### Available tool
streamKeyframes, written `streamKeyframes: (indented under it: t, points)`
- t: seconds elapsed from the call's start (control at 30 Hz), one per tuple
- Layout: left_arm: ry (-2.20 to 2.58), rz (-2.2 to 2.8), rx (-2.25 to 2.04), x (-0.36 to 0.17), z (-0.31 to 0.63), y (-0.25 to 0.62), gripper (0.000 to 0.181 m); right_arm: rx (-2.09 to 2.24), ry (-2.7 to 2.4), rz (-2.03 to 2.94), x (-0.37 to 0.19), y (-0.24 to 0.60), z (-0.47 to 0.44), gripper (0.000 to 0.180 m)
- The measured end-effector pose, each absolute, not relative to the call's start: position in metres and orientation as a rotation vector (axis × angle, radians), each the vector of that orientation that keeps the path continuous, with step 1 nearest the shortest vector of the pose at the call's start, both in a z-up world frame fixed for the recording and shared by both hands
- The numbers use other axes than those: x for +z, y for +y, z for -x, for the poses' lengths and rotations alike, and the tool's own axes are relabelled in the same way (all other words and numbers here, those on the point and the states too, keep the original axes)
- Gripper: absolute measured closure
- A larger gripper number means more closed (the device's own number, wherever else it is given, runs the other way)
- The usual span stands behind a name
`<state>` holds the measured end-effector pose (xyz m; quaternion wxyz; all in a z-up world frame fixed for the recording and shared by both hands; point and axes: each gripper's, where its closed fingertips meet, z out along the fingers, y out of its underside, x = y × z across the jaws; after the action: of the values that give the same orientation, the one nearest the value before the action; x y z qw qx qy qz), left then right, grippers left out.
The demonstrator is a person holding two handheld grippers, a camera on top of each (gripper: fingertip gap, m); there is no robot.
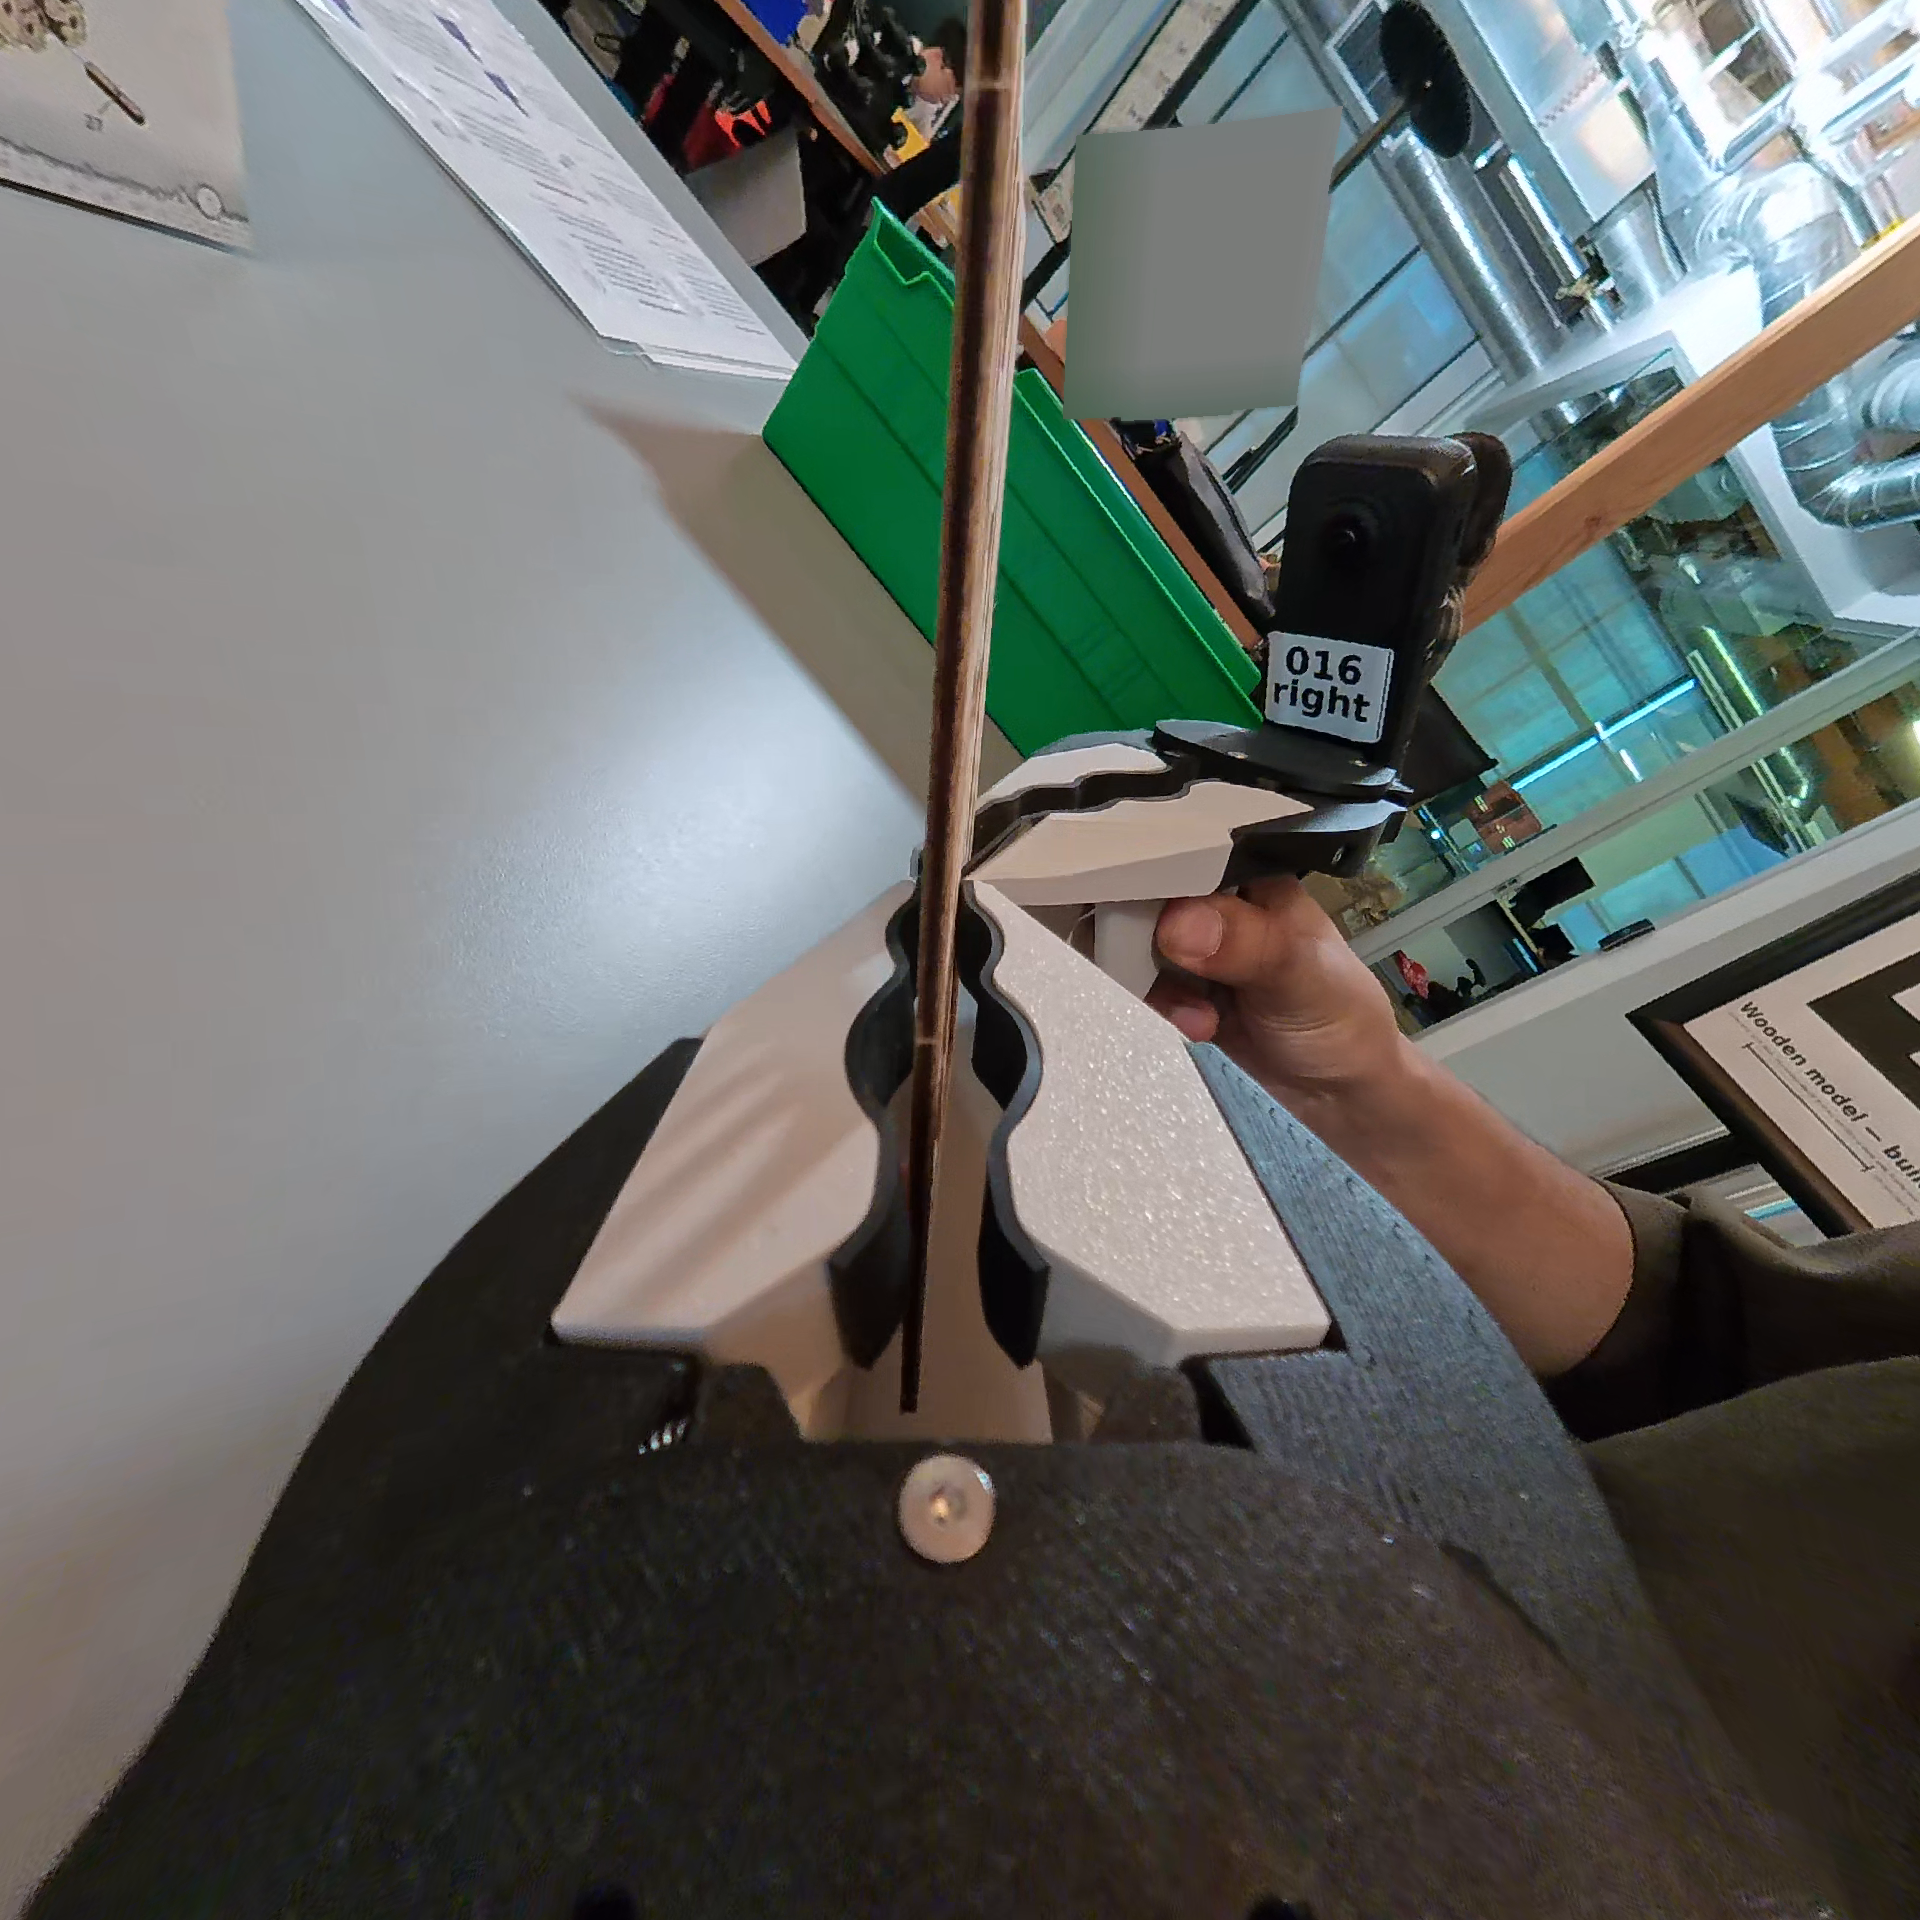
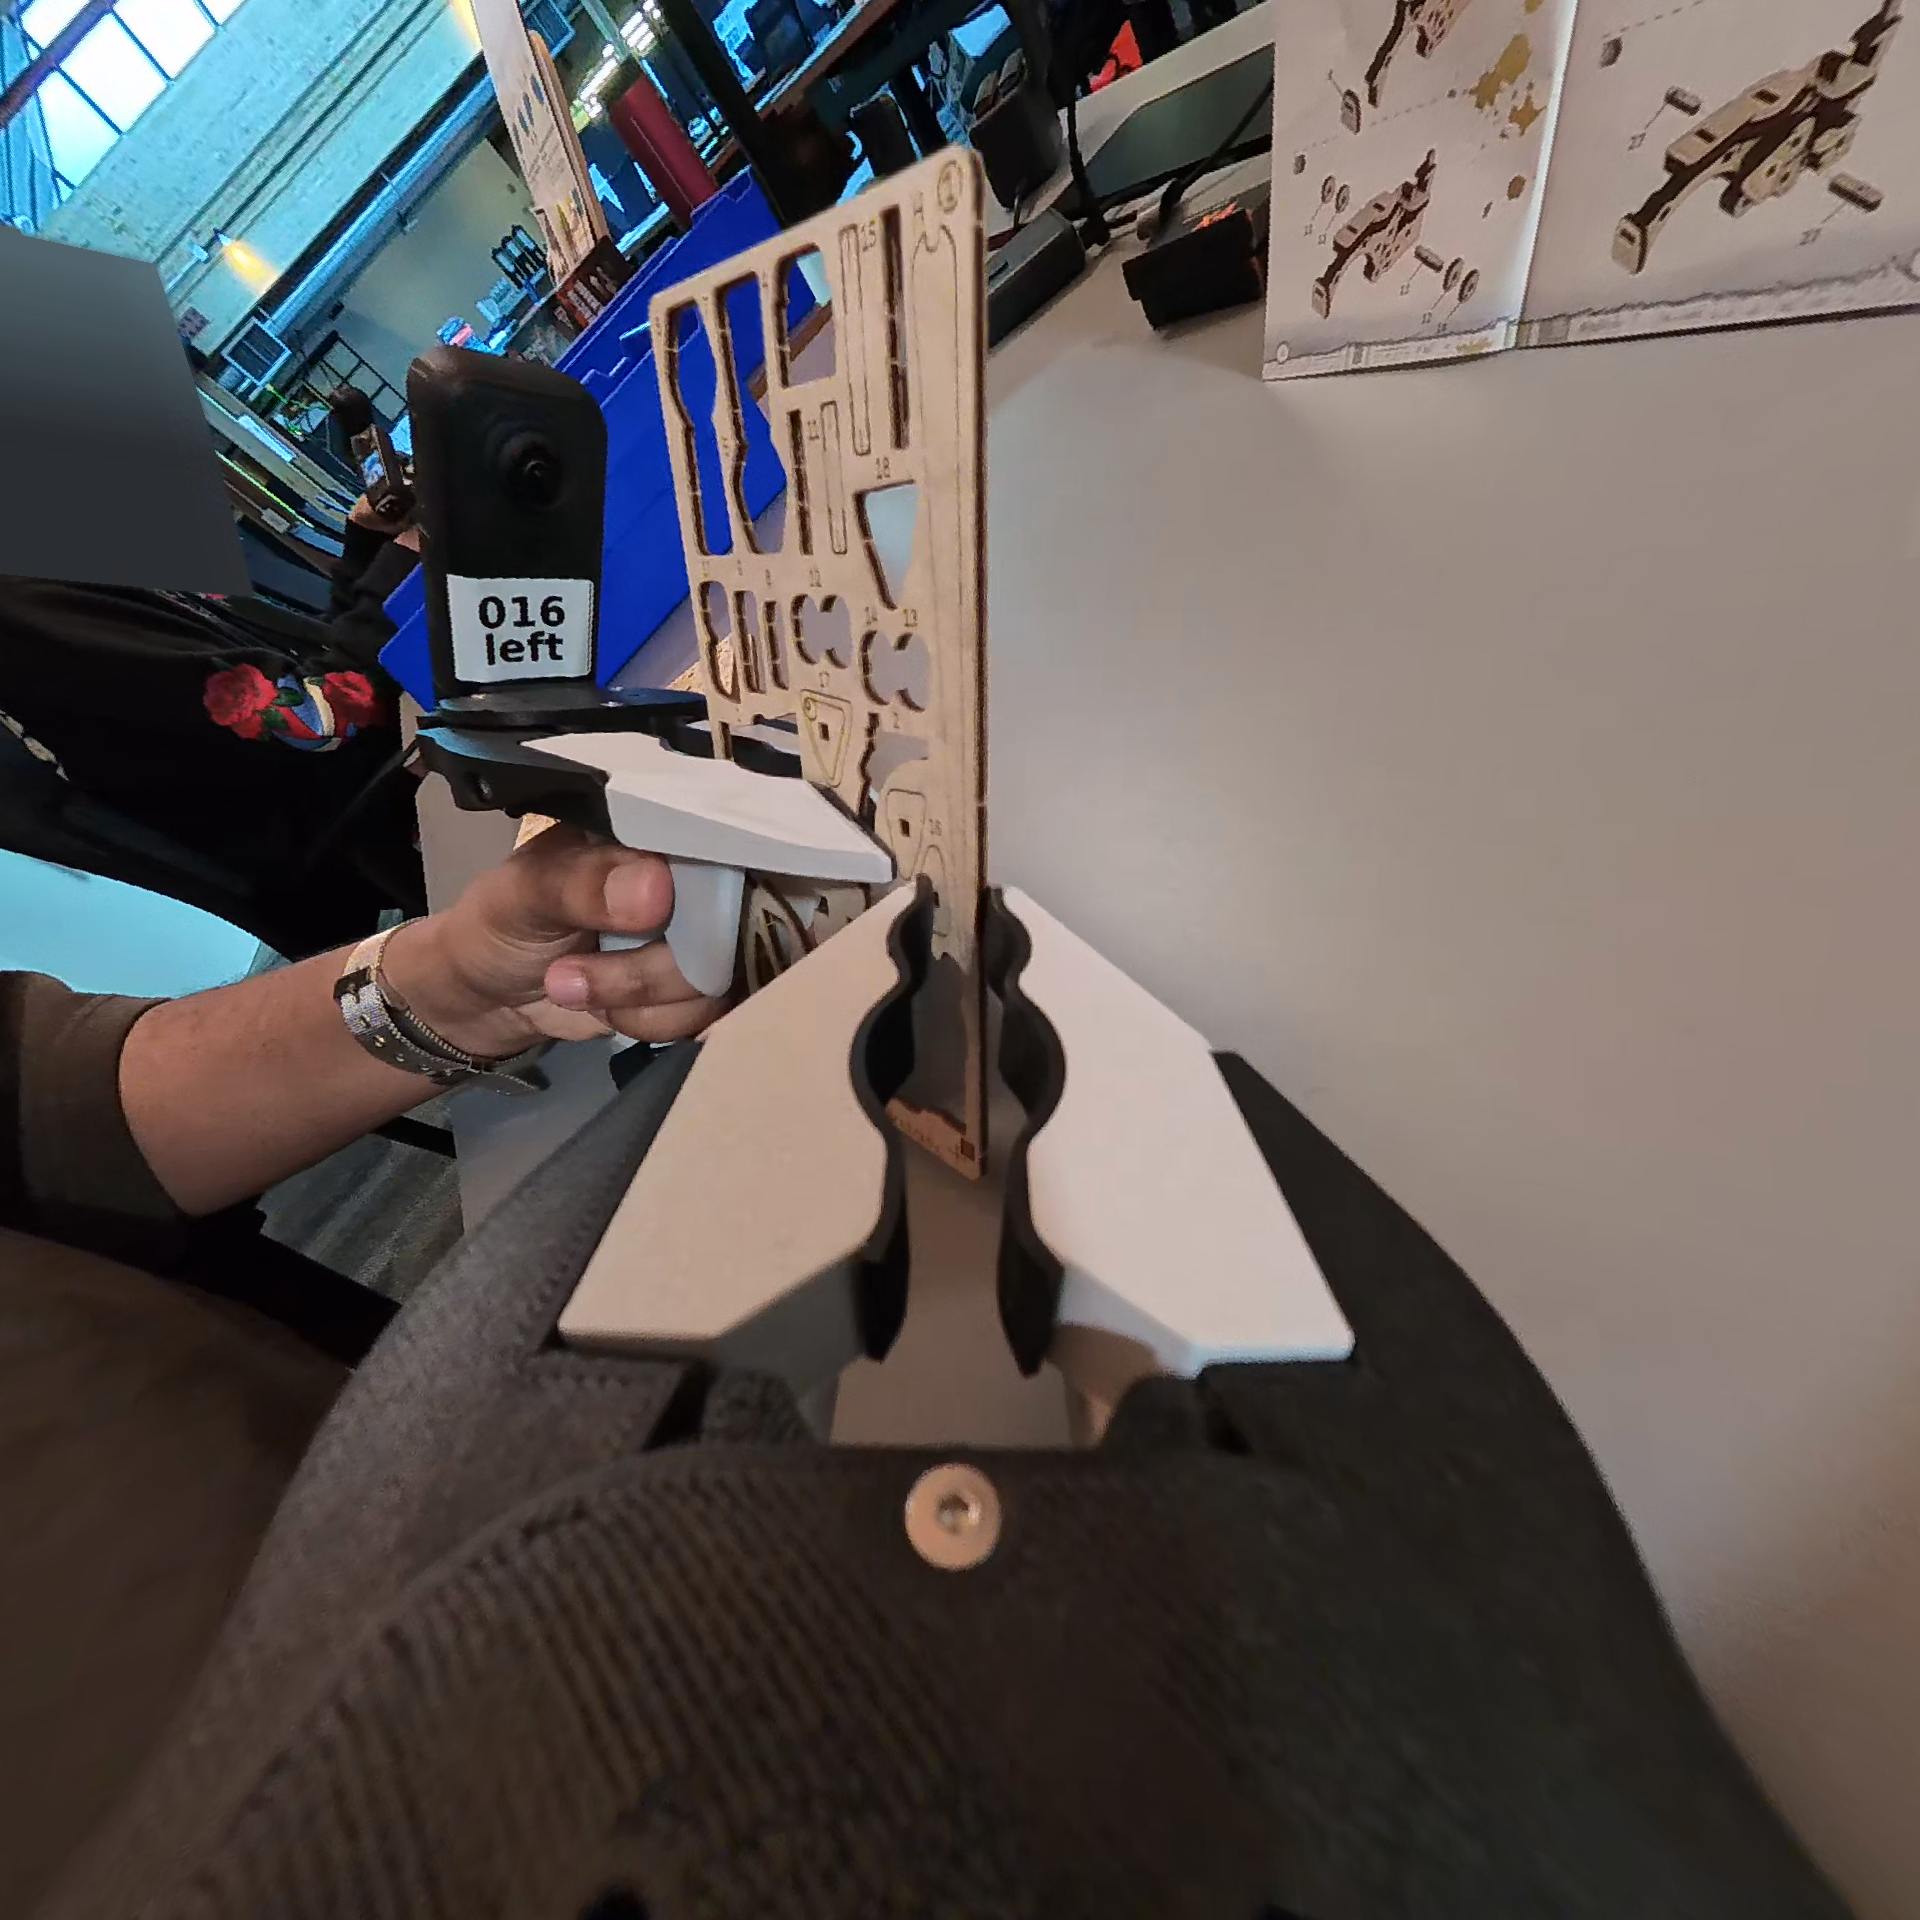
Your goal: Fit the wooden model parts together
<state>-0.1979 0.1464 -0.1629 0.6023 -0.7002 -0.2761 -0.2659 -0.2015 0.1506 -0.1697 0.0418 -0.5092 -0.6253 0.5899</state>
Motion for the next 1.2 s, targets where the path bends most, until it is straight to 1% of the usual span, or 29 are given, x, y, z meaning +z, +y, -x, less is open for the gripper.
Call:
streamKeyframes:
  t: [0.43, 0.87, 1.2]
  points:
    - [-0.648, 1.639, -0.612, -0.166, 0.198, 0.148, 0.181, 1.76, -1.923, 1.578, -0.173, 0.151, 0.202, 0.171]
    - [-0.58, 1.601, -0.676, -0.157, 0.191, 0.147, 0.181, 2.065, -1.75, 1.522, -0.15, 0.16, 0.202, 0.168]
    - [-0.535, 1.636, -0.714, -0.159, 0.182, 0.148, 0.181, 2.058, -1.843, 1.511, -0.155, 0.147, 0.199, 0.167]
